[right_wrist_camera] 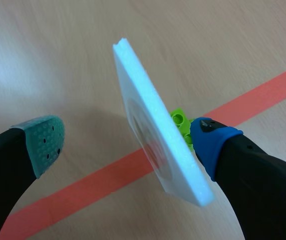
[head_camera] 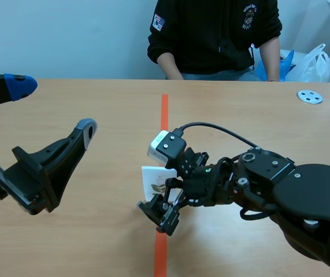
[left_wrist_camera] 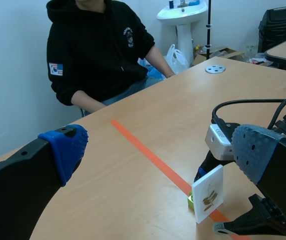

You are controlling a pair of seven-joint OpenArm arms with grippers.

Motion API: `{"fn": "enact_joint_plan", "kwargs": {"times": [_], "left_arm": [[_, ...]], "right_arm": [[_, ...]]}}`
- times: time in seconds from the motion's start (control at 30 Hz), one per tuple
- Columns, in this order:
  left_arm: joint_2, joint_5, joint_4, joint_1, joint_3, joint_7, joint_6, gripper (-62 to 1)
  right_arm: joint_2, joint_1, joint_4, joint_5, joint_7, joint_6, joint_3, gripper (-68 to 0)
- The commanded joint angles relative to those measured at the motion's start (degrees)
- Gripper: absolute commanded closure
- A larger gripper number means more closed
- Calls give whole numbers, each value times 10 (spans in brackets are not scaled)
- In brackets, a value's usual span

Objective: Sort the leaf by its shape. The table is split by an orange tape line. A compound leaf with several leaflets goes to the left side, a simple leaf with one blade goes to the right side. Return to the home posture when a red brick is placed on the table.

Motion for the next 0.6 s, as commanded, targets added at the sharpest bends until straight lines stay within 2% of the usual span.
{"fn": "enact_joint_plan", "kwargs": {"times": [0.0, 0.2, 0.4, 0.57], "left_arm": [[0, -4, 6, 1, 1, -10, 1, -617], [0, -4, 6, 1, 1, -10, 1, -617], [0, -4, 6, 1, 1, -10, 1, -617], [0, -4, 6, 1, 1, -10, 1, -617]], "right_arm": [[0, 9, 9, 5, 11, -2, 2, -512], [2, 9, 9, 1, 15, -5, 2, -508], [2, 9, 9, -5, 22, -11, 2, -328], [2, 9, 9, -5, 26, -17, 2, -238]]}}
